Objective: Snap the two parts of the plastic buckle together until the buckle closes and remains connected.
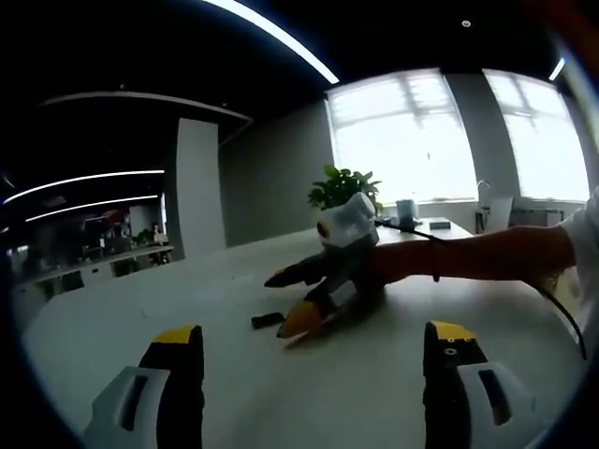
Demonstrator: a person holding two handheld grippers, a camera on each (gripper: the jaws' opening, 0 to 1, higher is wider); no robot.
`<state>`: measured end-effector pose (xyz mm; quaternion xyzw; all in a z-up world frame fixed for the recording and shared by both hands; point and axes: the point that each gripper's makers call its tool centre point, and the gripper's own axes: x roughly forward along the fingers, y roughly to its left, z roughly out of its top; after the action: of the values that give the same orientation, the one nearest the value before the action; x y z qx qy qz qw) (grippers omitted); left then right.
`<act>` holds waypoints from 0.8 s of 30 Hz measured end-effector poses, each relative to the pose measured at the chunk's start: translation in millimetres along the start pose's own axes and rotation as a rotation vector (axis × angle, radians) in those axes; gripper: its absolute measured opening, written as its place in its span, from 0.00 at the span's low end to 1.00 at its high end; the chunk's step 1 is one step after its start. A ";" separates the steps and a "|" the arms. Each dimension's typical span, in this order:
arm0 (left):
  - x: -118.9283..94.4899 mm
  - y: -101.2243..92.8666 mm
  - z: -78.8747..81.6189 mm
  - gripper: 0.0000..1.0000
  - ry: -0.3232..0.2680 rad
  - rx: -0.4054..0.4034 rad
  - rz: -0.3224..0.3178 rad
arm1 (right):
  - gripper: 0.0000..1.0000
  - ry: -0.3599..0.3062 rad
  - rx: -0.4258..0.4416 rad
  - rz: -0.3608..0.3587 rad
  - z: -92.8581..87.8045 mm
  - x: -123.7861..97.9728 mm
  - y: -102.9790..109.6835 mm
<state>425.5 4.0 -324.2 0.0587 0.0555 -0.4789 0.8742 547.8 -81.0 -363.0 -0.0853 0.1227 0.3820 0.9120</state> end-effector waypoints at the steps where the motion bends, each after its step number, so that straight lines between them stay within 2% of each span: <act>1: 0.2 0.2 -0.3 0.99 0.002 0.001 0.002 | 1.00 -0.001 -0.006 0.000 0.6 0.8 -1.4; 8: -0.3 0.0 1.3 0.99 -0.007 0.001 0.004 | 1.00 -0.024 -0.011 -0.001 5.0 4.8 -4.8; 17: -0.5 -1.0 0.8 0.99 -0.005 -0.002 0.001 | 1.00 -0.007 -0.016 -0.001 2.8 3.2 -0.2; 24: -1.9 1.8 2.8 0.99 -0.011 -0.006 0.015 | 1.00 -0.022 -0.024 -0.010 6.6 1.7 -2.2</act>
<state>426.2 6.1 -321.0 0.0535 0.0516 -0.4727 0.8781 551.5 -79.7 -357.0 -0.0928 0.1076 0.3797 0.9141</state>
